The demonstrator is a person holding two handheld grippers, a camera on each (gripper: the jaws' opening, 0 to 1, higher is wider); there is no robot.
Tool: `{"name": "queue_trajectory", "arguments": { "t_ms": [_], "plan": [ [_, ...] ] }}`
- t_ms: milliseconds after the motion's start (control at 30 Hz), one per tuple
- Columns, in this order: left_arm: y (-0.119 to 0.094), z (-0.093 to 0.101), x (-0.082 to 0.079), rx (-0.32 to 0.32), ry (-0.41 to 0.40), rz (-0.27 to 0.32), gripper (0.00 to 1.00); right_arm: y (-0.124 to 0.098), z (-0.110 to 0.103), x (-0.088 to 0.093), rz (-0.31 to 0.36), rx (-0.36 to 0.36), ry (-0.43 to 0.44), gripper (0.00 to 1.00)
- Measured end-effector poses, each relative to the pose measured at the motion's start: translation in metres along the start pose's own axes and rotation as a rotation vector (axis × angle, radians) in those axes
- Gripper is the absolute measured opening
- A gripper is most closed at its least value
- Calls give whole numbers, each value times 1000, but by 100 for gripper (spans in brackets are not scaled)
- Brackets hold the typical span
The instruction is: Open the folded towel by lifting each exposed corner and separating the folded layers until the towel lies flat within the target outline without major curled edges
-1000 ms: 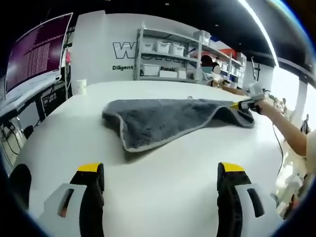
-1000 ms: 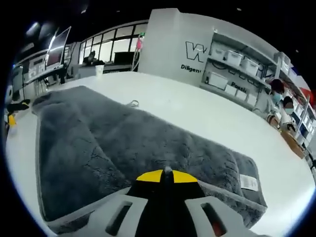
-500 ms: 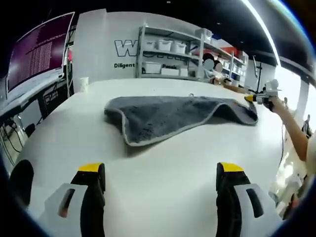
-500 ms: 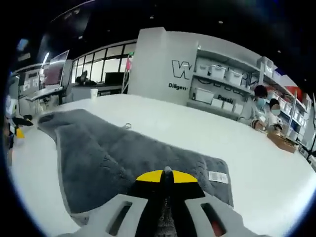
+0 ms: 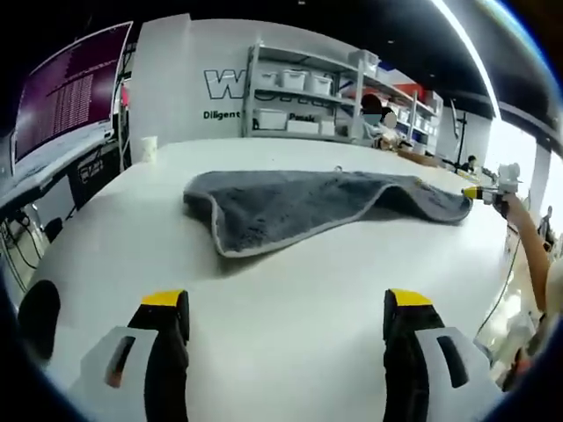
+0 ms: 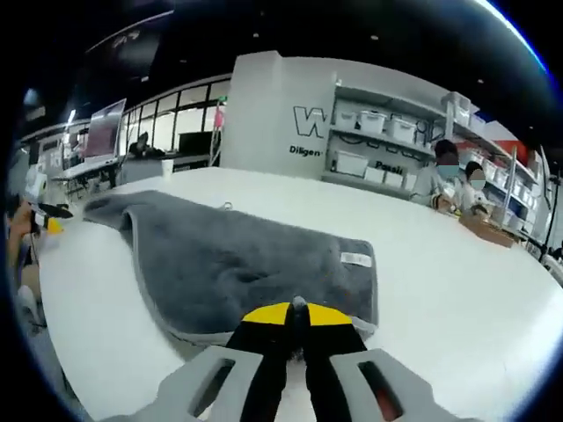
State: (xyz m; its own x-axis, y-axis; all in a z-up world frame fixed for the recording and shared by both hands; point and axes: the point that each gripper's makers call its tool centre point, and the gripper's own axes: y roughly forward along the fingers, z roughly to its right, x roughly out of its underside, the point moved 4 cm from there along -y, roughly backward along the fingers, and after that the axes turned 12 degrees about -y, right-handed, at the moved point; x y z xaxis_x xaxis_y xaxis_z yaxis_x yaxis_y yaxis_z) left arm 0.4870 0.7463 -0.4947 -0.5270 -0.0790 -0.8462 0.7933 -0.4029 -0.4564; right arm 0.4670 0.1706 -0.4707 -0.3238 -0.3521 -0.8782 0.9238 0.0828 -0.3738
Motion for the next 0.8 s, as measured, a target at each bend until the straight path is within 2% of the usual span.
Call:
{"name": "queue_trajectory", "arguments": {
  "t_ms": [167,233,400,467,600,667,767,800],
  "plan": [
    [0,3,1,4,5,-4,89,-8,4,19,-18,14,49,0],
    [0,4,0,5,4,-4,89,-9,4,27,-47,20,64,0],
    [-1,5,0,13,-2,-4,89,-10,-8,40,-97,-8,48,1],
    [-1,5,-1,11,-2,-3,89,-11,-7,44,-115,1,62,2],
    [-3,5,-1,12,-1,-7,88,-19,-3,40,-97,22,116,6],
    [-4,4,0,12,-4,-9,88,-24,-1,37,-93,39,123,15],
    [-5,3,0,11,-16,-1,88,-30,-1,29,-60,51,159,42],
    [-5,3,-1,12,-21,2,88,-32,-3,25,-36,27,209,47]
  ]
}}
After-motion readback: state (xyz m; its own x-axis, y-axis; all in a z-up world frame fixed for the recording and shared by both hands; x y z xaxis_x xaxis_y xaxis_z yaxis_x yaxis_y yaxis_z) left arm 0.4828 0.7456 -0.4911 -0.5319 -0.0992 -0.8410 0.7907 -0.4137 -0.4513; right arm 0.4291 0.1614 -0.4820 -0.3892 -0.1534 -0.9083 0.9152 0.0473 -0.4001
